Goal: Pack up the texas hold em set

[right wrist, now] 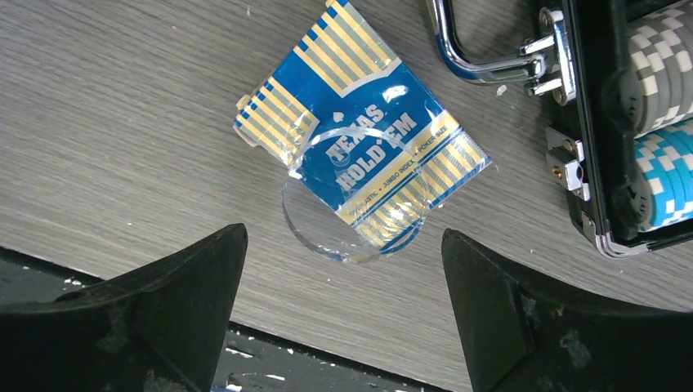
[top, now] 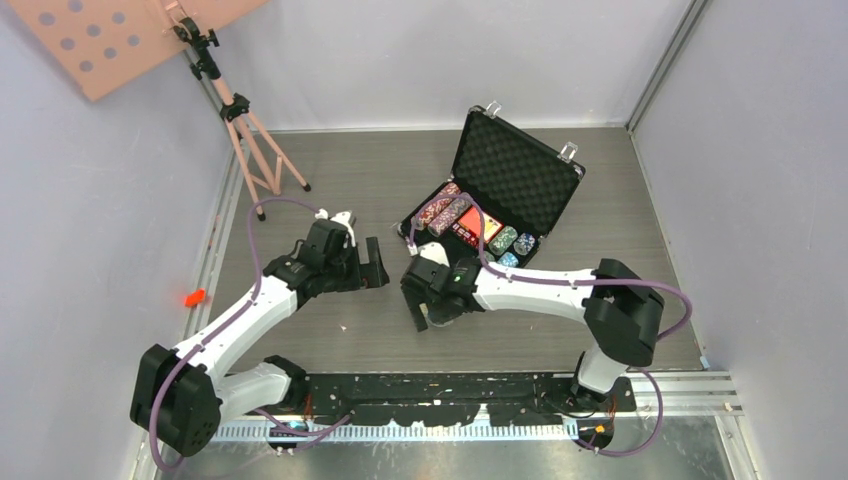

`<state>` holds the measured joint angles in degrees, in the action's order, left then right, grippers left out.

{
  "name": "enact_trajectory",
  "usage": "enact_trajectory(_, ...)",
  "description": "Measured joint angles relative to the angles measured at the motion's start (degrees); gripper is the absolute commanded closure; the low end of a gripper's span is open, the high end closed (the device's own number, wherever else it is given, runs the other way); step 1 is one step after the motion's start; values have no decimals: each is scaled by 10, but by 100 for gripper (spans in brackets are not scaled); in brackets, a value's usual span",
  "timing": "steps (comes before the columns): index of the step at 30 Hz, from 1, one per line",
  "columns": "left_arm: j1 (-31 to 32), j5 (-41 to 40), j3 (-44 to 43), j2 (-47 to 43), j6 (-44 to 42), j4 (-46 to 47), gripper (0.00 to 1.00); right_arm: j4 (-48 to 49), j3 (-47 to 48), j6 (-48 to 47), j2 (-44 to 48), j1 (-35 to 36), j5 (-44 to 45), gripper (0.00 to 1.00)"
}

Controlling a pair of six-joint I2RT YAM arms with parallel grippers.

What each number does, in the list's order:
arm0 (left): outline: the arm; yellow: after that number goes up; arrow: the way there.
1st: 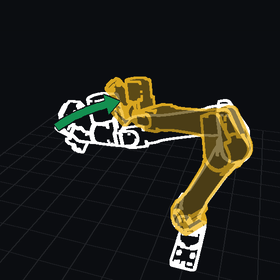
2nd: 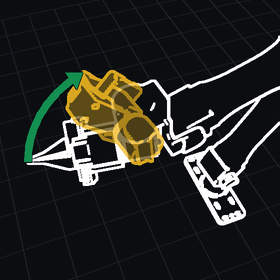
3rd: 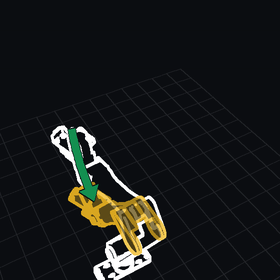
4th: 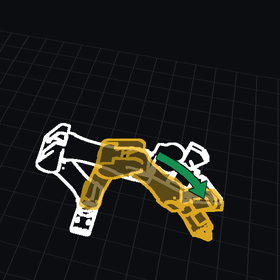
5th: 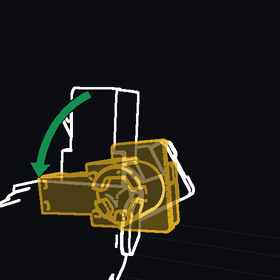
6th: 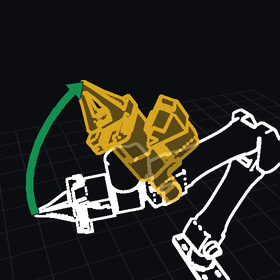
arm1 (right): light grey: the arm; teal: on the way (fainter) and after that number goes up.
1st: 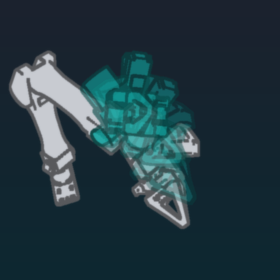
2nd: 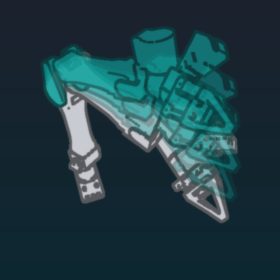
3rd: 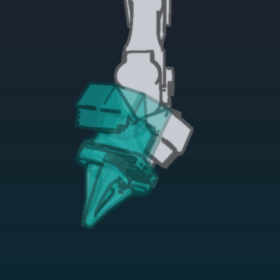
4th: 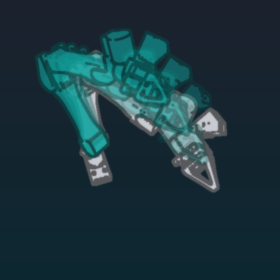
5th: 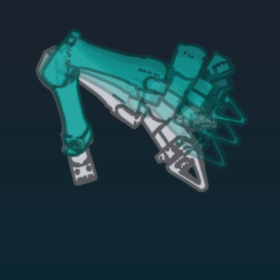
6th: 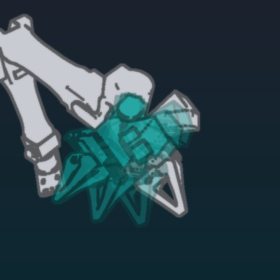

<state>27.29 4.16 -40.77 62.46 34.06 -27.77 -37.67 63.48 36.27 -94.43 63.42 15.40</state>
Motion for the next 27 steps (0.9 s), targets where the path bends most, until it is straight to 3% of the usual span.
enact_trajectory(22, 0, 28, 0, 2, -29, -2, 0, -16, 42, 18, -69, 0, 9, 20)
enact_trajectory(27, 0, 33, 0, 6, -32, -2, 0, -18, 45, 19, -69, -3, 12, 32)
